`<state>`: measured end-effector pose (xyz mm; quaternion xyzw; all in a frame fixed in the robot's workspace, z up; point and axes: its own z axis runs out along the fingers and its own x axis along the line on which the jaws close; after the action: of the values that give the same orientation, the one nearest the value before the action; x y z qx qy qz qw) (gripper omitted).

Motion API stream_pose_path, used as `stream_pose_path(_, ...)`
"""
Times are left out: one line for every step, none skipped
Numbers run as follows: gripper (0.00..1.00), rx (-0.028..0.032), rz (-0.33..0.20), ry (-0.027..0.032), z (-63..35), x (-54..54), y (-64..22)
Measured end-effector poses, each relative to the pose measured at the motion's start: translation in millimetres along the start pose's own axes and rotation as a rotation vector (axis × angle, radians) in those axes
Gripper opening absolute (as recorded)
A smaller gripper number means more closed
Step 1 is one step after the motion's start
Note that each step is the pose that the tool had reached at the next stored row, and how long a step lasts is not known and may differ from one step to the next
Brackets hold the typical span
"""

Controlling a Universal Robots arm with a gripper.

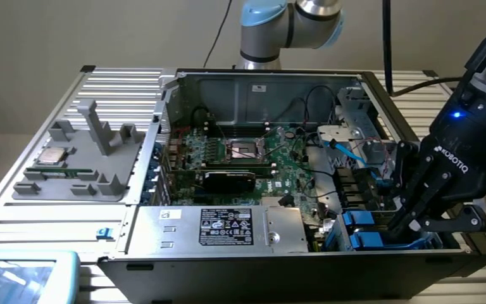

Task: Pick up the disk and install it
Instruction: 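Insert the first disk wire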

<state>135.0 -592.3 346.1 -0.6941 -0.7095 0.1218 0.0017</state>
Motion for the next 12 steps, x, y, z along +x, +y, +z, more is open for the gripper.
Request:
stream_pose_path(0.16, 0.0001, 0.000, -0.0004, 0.0, 0.1, 0.0)
stream_pose_path(0.16, 0.0003, 0.001, -0.0050, 0.0, 0.5, 0.1)
stream_pose_path(0.16, 0.0008, 0.002, -0.0092, -0.1, 1.0, 0.1)
stream_pose_path(0.16, 0.0014, 0.002, -0.0125, -0.2, 1.7, 0.1)
stream_pose_path(0.16, 0.0023, 0.003, -0.0155, -0.2, 2.3, 0.2)
stream_pose_path(0.16, 0.0037, 0.004, -0.0189, -0.2, 2.9, 0.2)
stream_pose_path(0.16, 0.0052, 0.005, -0.0221, 0.0, 3.4, 0.2)
stream_pose_path(0.16, 0.0067, 0.006, -0.0258, 0.2, 3.6, 0.3)
stream_pose_path(0.16, 0.0084, 0.008, -0.0302, 0.5, 3.9, 0.3)
stream_pose_path(0.16, 0.0099, 0.010, -0.0351, 0.6, 4.1, 0.4)
stream_pose_path(0.16, 0.0113, 0.012, -0.0406, 0.9, 4.2, 0.4)
stream_pose_path(0.16, 0.0122, 0.015, -0.0480, 1.1, 4.3, 0.5)
